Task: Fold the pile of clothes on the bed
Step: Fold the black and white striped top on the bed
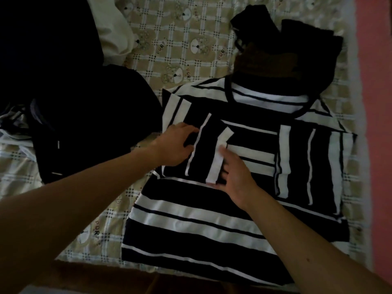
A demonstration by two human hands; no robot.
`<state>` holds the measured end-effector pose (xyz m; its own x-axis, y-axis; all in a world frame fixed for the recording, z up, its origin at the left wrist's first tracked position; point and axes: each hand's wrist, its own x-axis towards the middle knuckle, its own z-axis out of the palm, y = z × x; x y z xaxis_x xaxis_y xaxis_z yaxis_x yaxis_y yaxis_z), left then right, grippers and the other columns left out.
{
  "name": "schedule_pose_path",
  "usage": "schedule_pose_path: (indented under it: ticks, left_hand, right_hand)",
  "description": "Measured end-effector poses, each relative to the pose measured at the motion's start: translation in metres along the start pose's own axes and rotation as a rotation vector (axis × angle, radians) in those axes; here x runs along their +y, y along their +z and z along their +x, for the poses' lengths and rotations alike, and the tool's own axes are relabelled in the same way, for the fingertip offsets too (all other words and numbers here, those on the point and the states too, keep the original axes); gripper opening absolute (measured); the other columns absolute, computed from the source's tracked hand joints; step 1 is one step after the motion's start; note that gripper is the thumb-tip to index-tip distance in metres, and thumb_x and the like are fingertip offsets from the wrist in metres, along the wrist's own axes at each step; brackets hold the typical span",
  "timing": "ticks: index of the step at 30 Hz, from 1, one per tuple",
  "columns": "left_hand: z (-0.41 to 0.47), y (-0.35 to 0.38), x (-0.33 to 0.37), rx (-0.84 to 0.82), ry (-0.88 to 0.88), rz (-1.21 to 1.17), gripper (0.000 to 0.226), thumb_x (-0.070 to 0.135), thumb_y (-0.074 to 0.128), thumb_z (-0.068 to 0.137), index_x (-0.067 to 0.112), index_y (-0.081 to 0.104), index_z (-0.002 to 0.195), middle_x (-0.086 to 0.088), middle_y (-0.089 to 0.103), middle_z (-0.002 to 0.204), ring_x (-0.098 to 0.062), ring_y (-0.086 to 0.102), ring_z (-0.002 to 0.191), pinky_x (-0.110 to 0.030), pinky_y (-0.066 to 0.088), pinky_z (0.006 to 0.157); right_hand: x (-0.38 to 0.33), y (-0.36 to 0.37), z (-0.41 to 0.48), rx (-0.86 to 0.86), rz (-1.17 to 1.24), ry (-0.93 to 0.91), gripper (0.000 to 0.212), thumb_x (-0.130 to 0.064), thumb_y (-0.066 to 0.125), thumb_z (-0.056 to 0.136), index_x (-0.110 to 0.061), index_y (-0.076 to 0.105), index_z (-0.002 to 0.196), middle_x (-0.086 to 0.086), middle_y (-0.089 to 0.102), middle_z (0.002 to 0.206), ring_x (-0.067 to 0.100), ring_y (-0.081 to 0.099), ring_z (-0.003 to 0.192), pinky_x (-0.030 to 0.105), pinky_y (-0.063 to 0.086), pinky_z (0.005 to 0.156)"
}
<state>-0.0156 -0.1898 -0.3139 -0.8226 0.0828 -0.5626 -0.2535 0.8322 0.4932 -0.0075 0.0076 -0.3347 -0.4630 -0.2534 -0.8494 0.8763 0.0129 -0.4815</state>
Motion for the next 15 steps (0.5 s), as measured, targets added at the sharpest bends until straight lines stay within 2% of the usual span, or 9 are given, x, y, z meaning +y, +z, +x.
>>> schedule_pose_path:
  ticks: [2,4,6,9,11,12,14,15]
  left_hand:
    - [0.01,0.016,-0.012,0.038,0.038,0.135,0.065,0.023,0.062,0.091,0.017,0.038,0.15,-0.014,0.035,0.153,-0.037,0.031,0.141,-0.045,0.03,0.116]
    - [0.018,0.022,-0.015,0.093,0.064,0.224,0.071,0.028,0.062,0.09,0.018,0.032,0.153,-0.013,0.027,0.158,-0.038,0.023,0.145,-0.051,0.029,0.116]
    - [0.024,0.022,-0.01,0.143,0.075,0.278,0.072,0.032,0.059,0.093,0.02,0.025,0.156,-0.01,0.019,0.163,-0.035,0.015,0.148,-0.053,0.027,0.117]
    - [0.039,0.015,-0.002,0.198,0.132,0.376,0.074,0.04,0.053,0.096,0.022,0.017,0.158,-0.006,0.011,0.166,-0.03,0.006,0.152,-0.051,0.019,0.119]
    - [0.051,0.014,0.006,0.19,0.187,0.43,0.076,0.045,0.052,0.096,0.021,0.016,0.159,-0.007,0.018,0.164,-0.03,0.011,0.152,-0.048,0.015,0.121]
    - [0.057,0.014,0.01,0.186,0.213,0.457,0.076,0.047,0.053,0.095,0.02,0.019,0.158,-0.009,0.027,0.16,-0.031,0.02,0.149,-0.047,0.016,0.12]
    - [0.066,0.014,0.02,0.176,0.238,0.5,0.066,0.049,0.055,0.094,0.018,0.036,0.148,-0.009,0.048,0.14,-0.031,0.041,0.133,-0.045,0.024,0.114]
    - [0.07,0.012,0.024,0.177,0.235,0.496,0.054,0.047,0.056,0.093,0.018,0.048,0.137,-0.008,0.056,0.128,-0.03,0.049,0.124,-0.044,0.029,0.108]
  right_hand:
    - [0.008,0.0,0.002,0.062,-0.153,-0.099,0.04,-0.028,0.074,0.087,-0.027,0.053,0.12,-0.003,0.068,0.114,0.018,0.069,0.097,0.034,0.059,0.068]
    - [0.015,0.002,0.003,0.08,-0.261,-0.155,0.029,-0.011,0.073,0.087,-0.024,0.058,0.108,0.0,0.069,0.103,0.013,0.069,0.083,0.021,0.055,0.057]
    - [0.021,0.001,0.002,0.076,-0.391,-0.129,0.024,-0.008,0.073,0.086,-0.013,0.063,0.107,0.006,0.071,0.097,0.014,0.068,0.071,0.016,0.048,0.048]
    - [0.025,-0.007,-0.005,0.051,-0.673,-0.018,0.024,-0.018,0.074,0.087,-0.007,0.061,0.104,0.01,0.072,0.092,0.017,0.069,0.063,0.024,0.055,0.053]
    - [0.021,-0.015,-0.011,0.036,-0.807,-0.025,0.021,-0.025,0.073,0.086,-0.011,0.062,0.097,0.007,0.072,0.085,0.016,0.07,0.063,0.032,0.061,0.062]
    - [0.016,-0.021,-0.014,0.073,-0.877,-0.088,0.02,-0.029,0.073,0.084,-0.016,0.062,0.094,0.003,0.072,0.082,0.016,0.07,0.065,0.036,0.061,0.066]
    - [-0.001,-0.037,-0.019,0.207,-0.977,-0.262,0.019,-0.035,0.074,0.082,-0.025,0.06,0.091,-0.006,0.068,0.077,0.012,0.067,0.069,0.037,0.059,0.071]
    - [-0.013,-0.047,-0.021,0.275,-0.982,-0.349,0.019,-0.033,0.074,0.082,-0.027,0.059,0.093,-0.008,0.066,0.076,0.009,0.065,0.07,0.036,0.057,0.071]
